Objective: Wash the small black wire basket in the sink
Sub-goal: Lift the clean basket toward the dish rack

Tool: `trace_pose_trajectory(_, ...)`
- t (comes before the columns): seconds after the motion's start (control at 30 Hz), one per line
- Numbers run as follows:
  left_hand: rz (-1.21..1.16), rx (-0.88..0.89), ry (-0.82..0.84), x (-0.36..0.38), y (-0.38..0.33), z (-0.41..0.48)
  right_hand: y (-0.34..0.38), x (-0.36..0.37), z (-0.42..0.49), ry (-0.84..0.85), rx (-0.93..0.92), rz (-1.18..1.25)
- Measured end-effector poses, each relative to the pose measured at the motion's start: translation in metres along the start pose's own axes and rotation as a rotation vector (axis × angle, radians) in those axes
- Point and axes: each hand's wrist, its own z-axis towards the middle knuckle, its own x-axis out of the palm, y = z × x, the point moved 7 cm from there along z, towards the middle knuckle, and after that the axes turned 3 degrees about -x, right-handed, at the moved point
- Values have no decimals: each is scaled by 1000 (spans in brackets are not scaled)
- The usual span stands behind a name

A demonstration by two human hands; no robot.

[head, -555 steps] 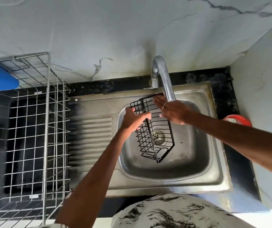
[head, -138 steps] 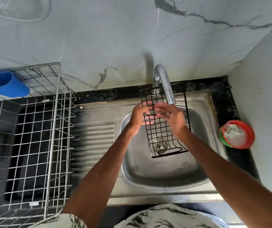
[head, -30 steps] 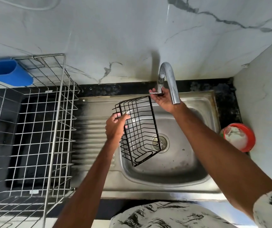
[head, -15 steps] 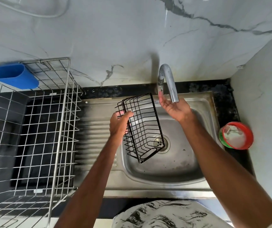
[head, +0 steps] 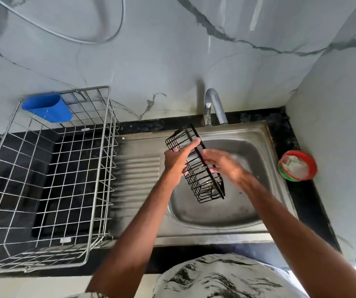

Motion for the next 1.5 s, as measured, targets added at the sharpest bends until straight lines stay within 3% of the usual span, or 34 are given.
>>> trace_pose_trajectory(0.13, 32, 19, 108, 11, -6, -18, 11, -6, -11, -129, -59, -207)
trace_pose_trajectory(0.3, 100, -3, 142, 11, -4, -30, -13, -9, -26, -182, 45, -432)
trace_pose_trajectory(0.53, 204, 73, 206, 20, -6, -39, -8, -3, -47, -386, 72, -560)
trace_pose_trajectory(0.77, 345, 252, 160, 21, -14, -63, -3, 7, -55, -466, 74, -550)
trace_pose_trajectory(1.03, 376, 394, 256, 4, -29, -72, 10, 20, -71, -618, -57, -479)
trace_pose_trajectory(1.3, 407, 517, 408, -39, -34, -73, 10, 36, -70, -748, -35, -494)
trace_pose_trajectory(1.4, 359, 597, 235, -75, -37, -54, 22, 37, -75, -769, 15, -438)
trace_pose_trajectory(1.5, 558, 548, 158, -93, -29, -30, 29, 33, -78, -764, 28, -411)
